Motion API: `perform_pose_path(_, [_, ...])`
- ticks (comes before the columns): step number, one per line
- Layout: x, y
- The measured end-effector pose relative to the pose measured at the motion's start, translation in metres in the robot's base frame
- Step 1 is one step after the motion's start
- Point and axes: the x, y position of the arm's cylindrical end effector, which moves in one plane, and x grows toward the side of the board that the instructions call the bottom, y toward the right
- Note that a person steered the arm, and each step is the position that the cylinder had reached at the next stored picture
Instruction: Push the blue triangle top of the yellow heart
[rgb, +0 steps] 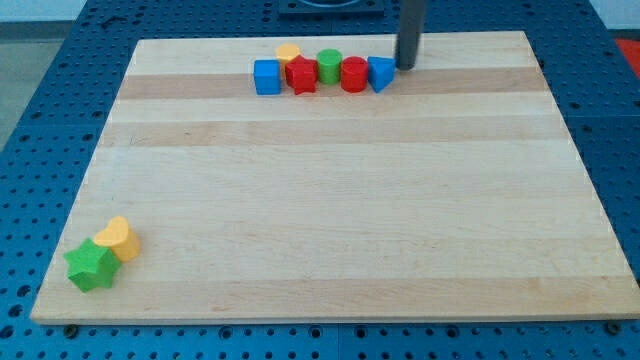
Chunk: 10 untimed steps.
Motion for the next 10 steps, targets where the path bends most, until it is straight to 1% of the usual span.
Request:
perform_pose_path(2, [0.073, -0.048])
perform_pose_path(3, [0.1, -0.086])
perform_pose_path(5, [0.143, -0.186])
perform_pose_path(7, [0.198, -0.286])
perform_pose_path(8, [0.208, -0.298])
perform_pose_path(10, [0.208, -0.269])
